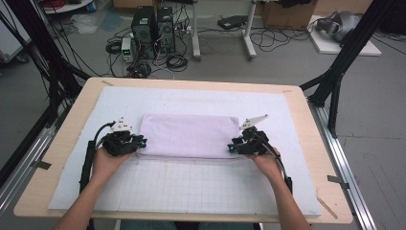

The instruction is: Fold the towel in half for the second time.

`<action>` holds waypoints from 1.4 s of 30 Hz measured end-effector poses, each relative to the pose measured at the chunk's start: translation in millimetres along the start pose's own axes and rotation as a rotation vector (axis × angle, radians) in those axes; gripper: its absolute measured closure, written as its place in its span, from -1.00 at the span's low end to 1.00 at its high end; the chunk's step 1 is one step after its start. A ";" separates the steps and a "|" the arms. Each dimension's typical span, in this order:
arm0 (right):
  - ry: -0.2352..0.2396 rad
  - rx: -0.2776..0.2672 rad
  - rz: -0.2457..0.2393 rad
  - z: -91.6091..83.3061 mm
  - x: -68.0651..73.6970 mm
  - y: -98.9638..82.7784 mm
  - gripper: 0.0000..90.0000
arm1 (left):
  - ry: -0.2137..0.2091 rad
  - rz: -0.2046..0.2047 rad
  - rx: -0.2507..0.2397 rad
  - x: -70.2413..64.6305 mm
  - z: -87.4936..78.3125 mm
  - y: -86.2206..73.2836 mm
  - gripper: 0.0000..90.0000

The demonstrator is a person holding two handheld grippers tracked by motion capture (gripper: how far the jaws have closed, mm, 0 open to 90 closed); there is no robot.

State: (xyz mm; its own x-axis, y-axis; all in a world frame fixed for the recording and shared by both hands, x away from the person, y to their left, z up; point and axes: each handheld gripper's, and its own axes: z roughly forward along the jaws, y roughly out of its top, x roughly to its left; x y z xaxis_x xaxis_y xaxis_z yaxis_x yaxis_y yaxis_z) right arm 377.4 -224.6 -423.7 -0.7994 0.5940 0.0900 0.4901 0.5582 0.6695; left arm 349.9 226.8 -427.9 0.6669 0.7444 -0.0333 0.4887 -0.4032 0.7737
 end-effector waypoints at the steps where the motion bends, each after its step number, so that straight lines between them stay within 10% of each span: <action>1: 0.000 0.007 0.005 0.9 0.1 -2.9 0.36 | -0.001 -0.001 0.011 -0.3 0.9 -3.0 0.59; 22: -0.081 -0.104 0.002 -31.0 19.9 1.8 -0.45 | -0.010 -0.045 -0.084 -12.9 -25.2 -5.5 -0.33; 42: -0.095 -0.183 0.024 -59.9 36.8 -35.7 -0.66 | 0.022 -0.021 -0.110 -24.6 -49.7 -14.2 -0.51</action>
State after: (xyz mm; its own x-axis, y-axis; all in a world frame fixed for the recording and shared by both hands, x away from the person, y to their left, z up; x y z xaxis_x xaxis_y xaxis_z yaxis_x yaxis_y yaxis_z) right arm 309.7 -257.4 -400.1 -0.7474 0.6630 0.0436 0.4305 0.4332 0.7918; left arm 298.5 240.6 -406.6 0.6437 0.7644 -0.0374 0.4372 -0.3272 0.8377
